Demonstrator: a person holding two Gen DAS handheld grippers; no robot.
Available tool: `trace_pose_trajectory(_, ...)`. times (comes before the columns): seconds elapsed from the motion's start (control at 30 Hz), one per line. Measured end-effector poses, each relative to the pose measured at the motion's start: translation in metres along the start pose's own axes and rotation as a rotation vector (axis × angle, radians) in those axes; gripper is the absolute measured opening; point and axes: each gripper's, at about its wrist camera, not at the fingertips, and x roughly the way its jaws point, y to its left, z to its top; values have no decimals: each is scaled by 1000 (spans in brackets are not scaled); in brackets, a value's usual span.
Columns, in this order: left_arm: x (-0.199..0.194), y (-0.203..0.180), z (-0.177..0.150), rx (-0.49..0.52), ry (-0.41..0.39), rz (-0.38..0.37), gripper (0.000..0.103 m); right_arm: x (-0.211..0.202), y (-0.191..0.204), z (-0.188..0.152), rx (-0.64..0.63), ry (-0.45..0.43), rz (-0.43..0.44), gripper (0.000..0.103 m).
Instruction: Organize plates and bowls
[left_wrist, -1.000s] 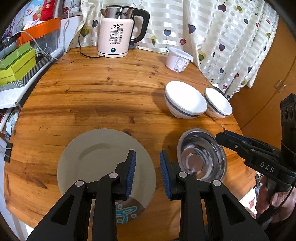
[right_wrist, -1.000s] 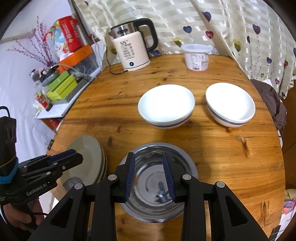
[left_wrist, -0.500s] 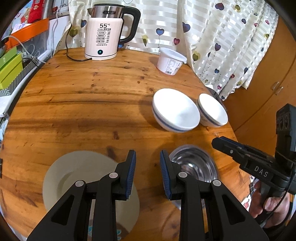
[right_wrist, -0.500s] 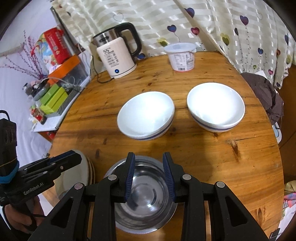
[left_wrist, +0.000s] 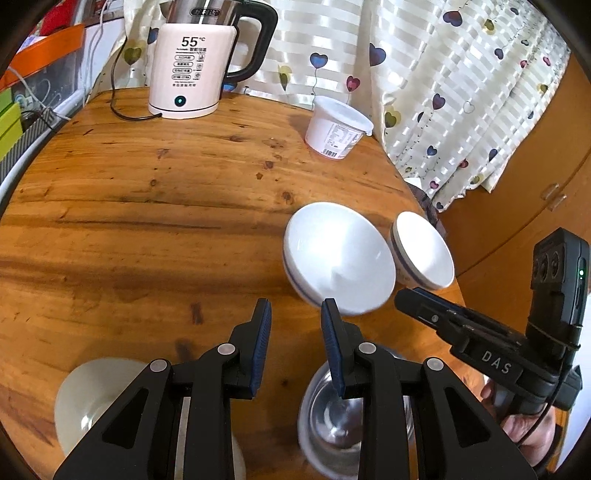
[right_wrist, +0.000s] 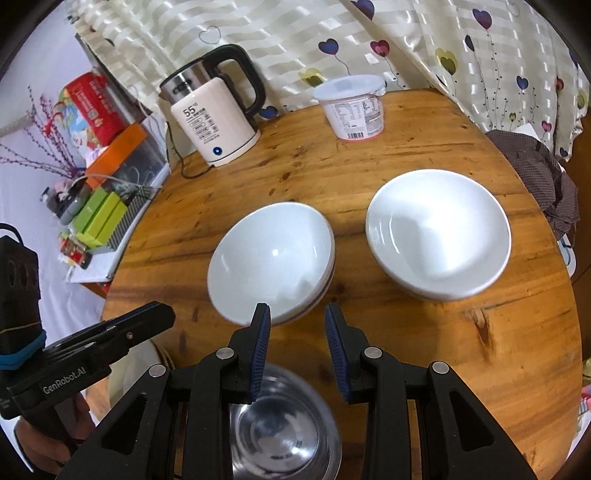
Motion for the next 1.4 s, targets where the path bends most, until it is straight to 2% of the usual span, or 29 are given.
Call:
trace_pose_trajectory(0.37,30,0,19,-38,19,-20,29,19,-14,14,29,17,7,30)
trace_pose_trajectory(0.63,44,0,22,-39,32,-26,29,29,-17,19,40,28,22,23)
trace_pose_trajectory(0.9,56,1,25,-40,51,-29,29,36,-18,21,43,35,25,22)
trace_pose_trajectory(1.4,56,2,29,-29,38,-25,29,31,-12,24,18,22,16,21)
